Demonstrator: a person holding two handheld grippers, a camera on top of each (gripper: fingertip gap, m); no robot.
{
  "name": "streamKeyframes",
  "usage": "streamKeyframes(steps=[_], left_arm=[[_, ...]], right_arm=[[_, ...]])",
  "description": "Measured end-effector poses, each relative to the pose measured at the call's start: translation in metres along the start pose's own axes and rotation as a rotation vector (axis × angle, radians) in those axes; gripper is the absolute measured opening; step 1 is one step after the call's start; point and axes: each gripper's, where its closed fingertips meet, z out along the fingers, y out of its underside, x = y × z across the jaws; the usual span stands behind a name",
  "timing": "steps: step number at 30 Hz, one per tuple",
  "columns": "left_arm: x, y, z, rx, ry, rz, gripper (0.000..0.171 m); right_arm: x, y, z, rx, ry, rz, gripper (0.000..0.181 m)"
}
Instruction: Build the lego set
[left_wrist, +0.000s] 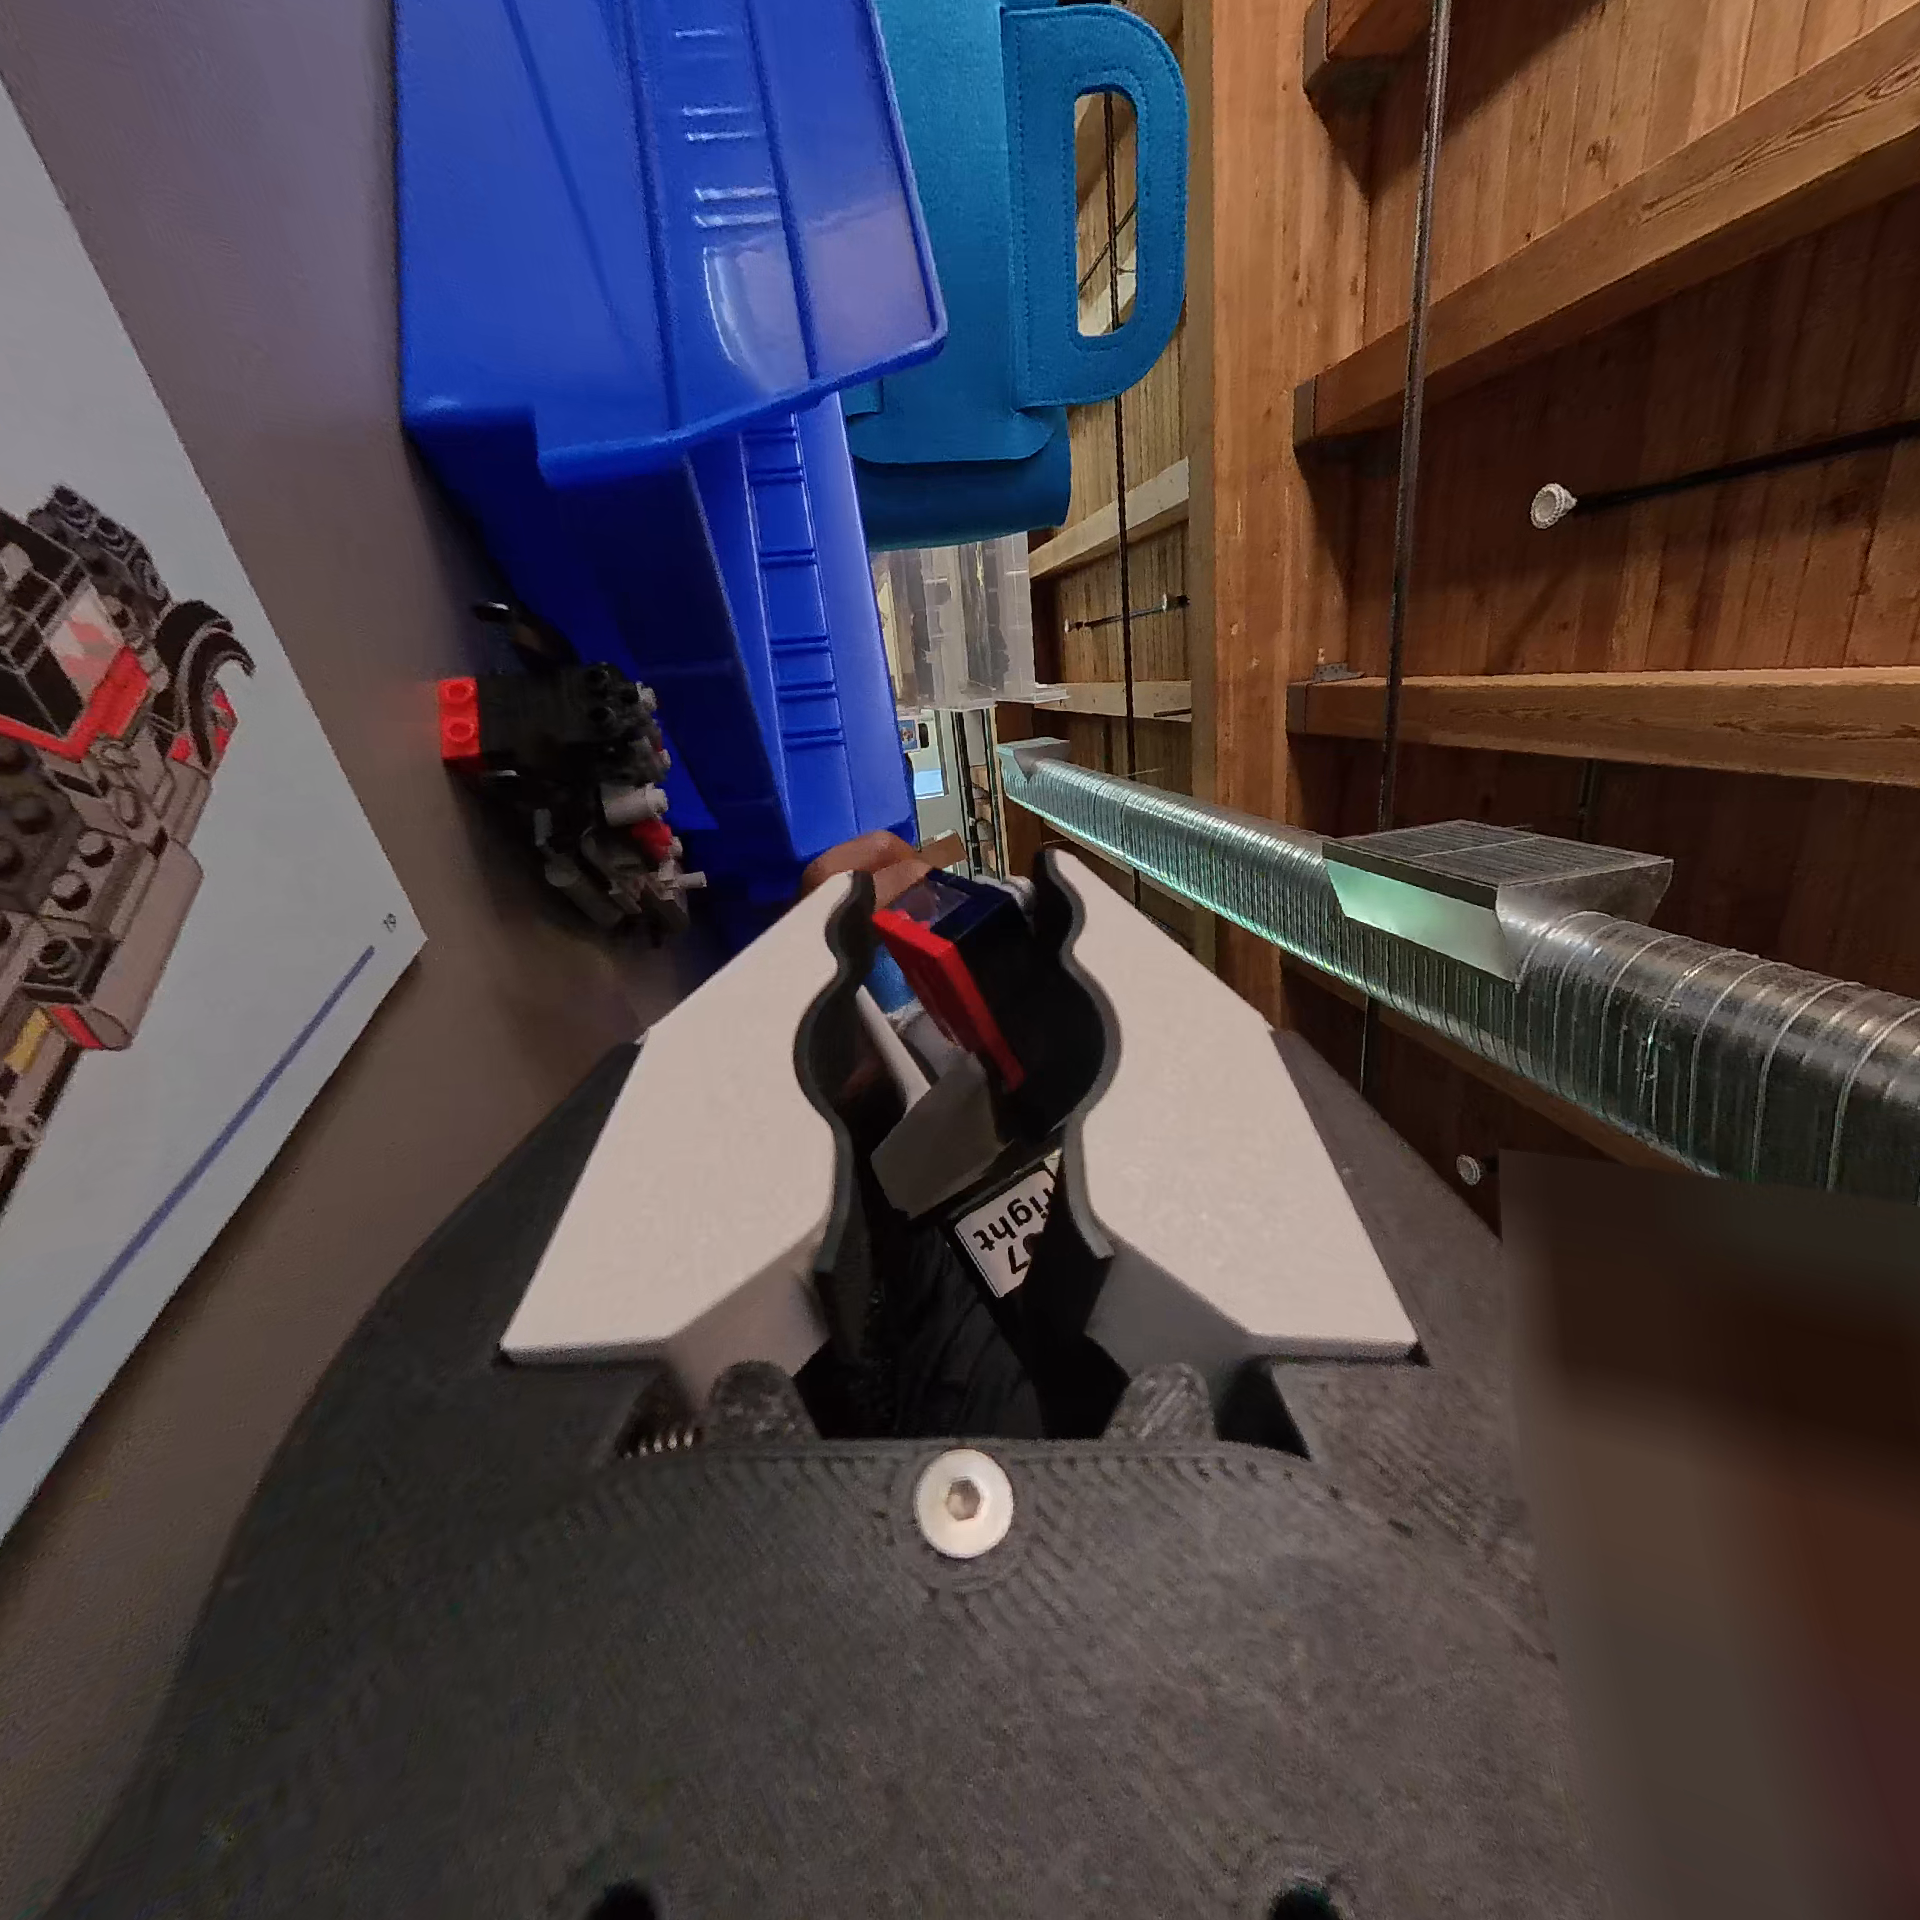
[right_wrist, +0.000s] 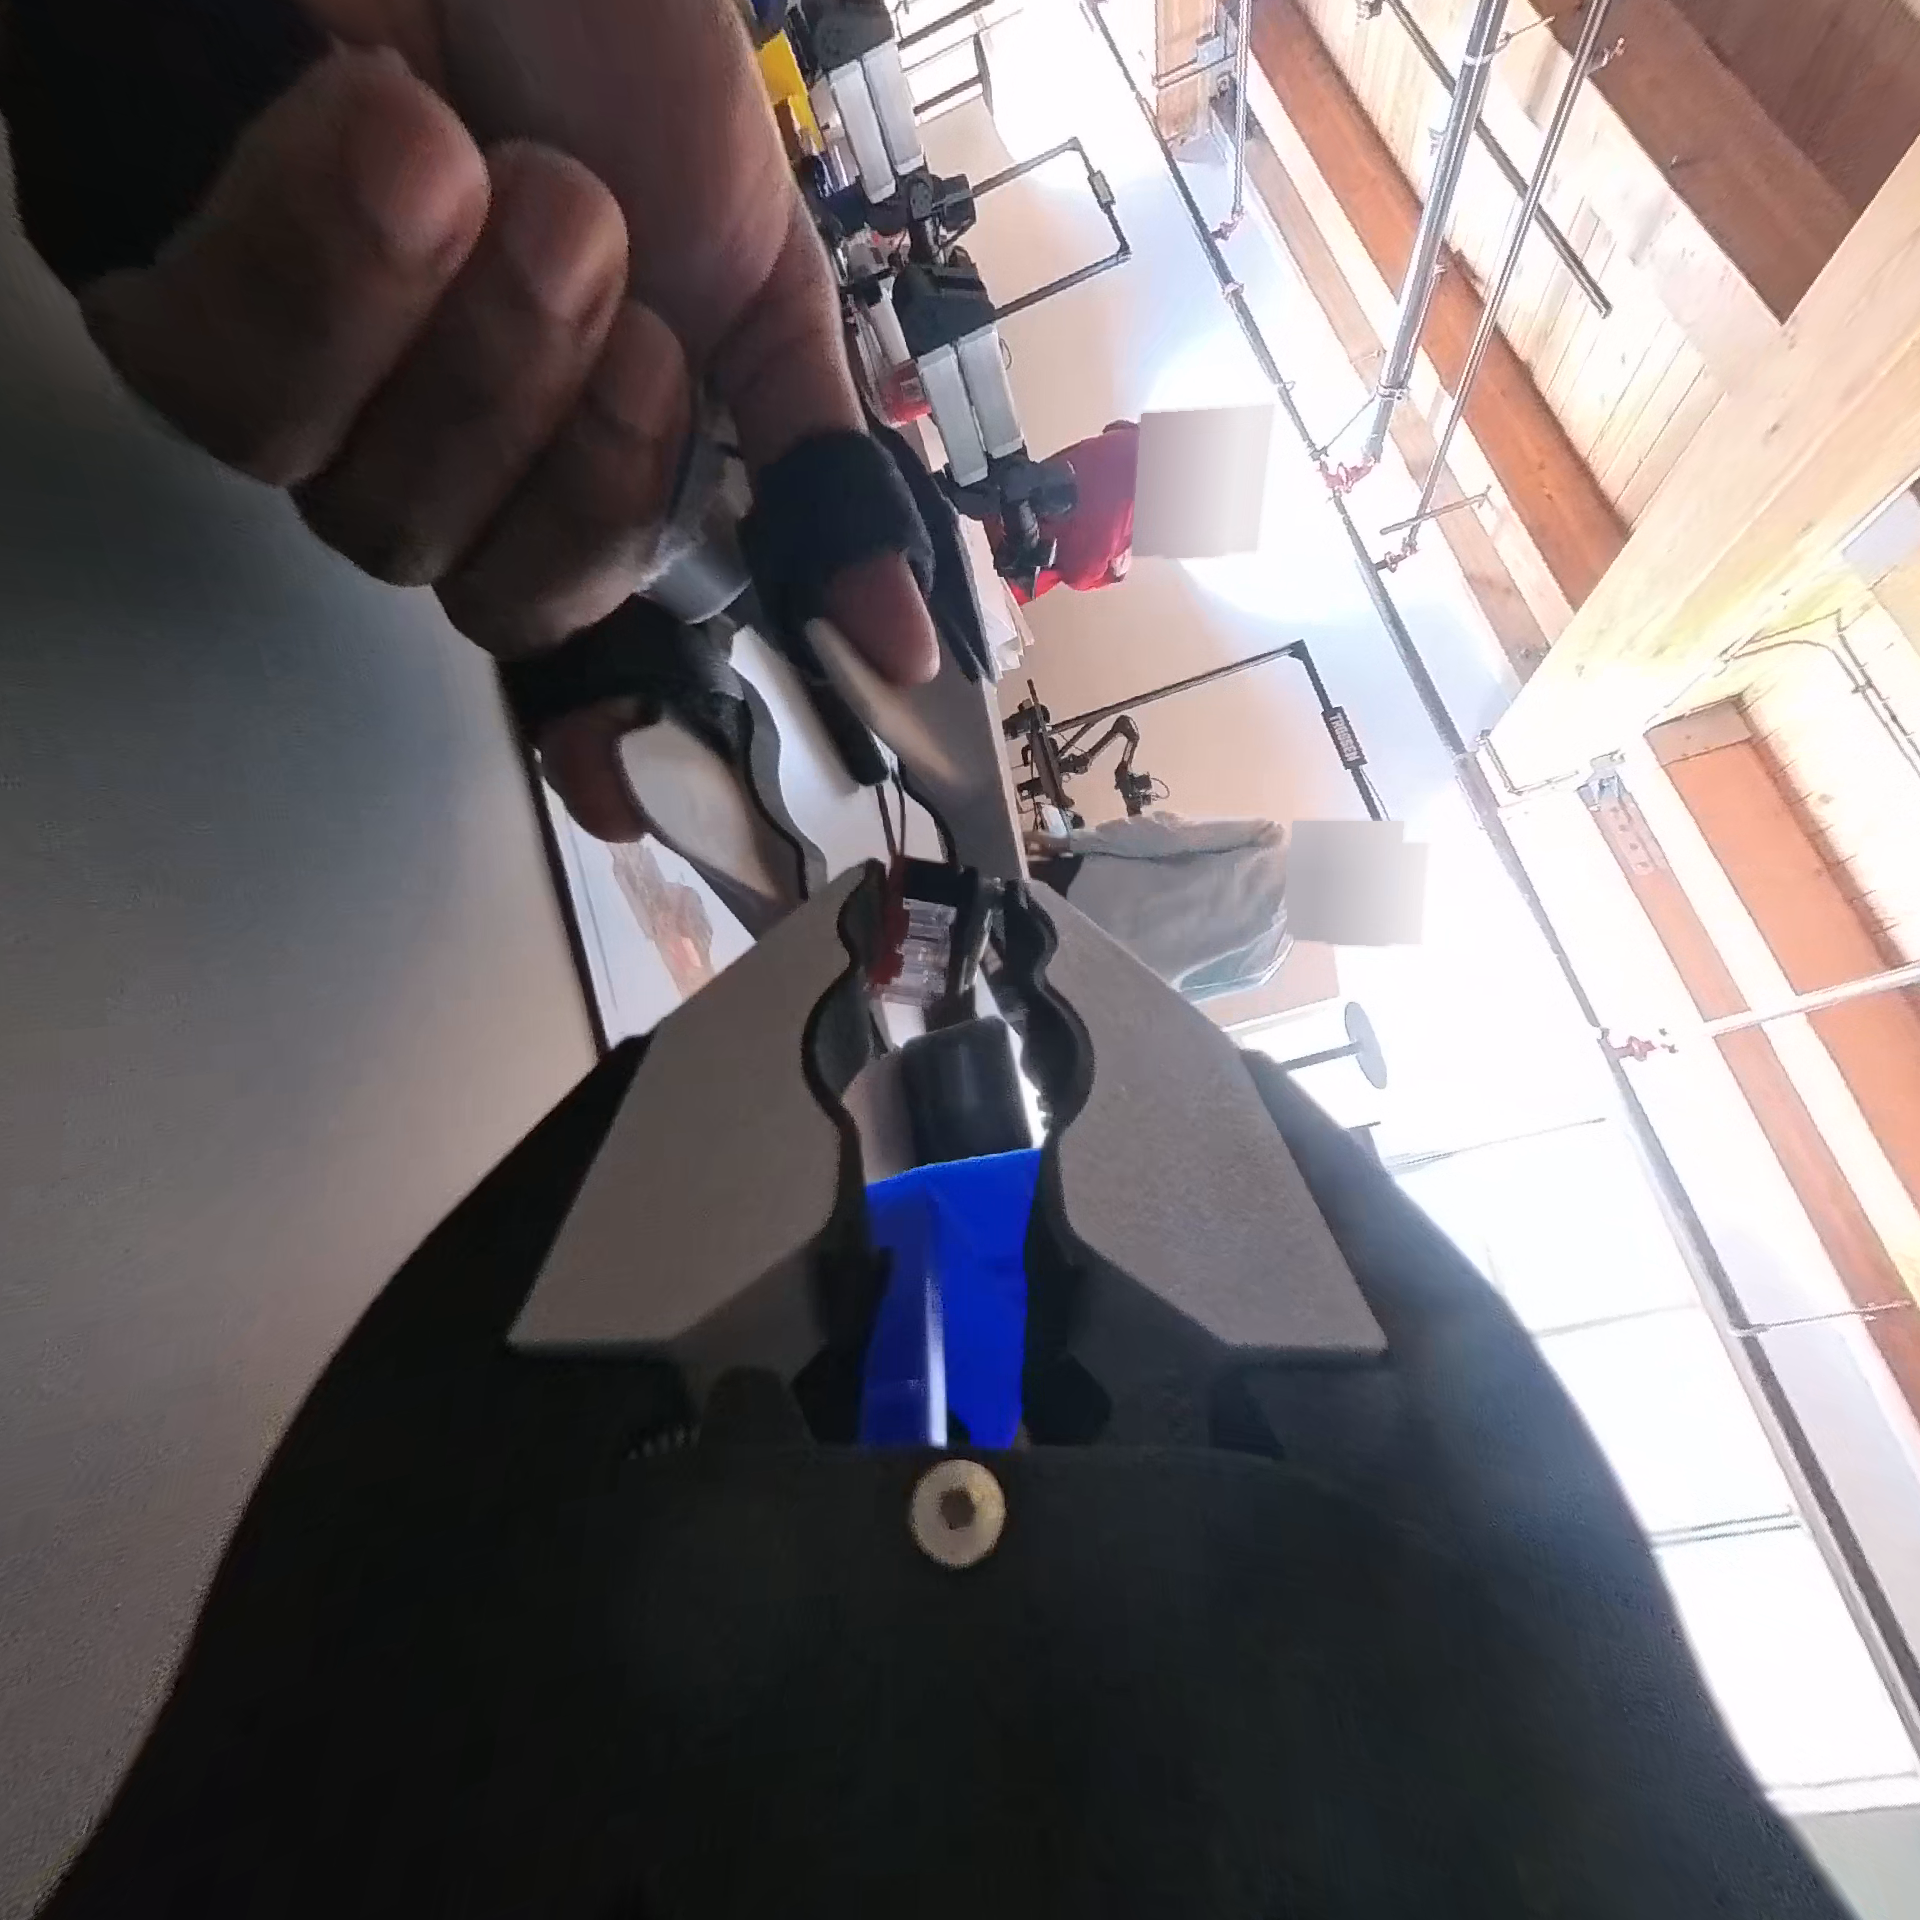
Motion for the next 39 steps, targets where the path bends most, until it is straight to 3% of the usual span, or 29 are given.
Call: streamKeyframes(steps=[39], left_arm=[[-0.0049, -0.0005, 0.0022, 0.020, -0.029, 0.064, 0.032]], right_arm=[[-0.0042, 0.0025, 0.0031, -0.027, -0.066, 0.032, 0.022]])
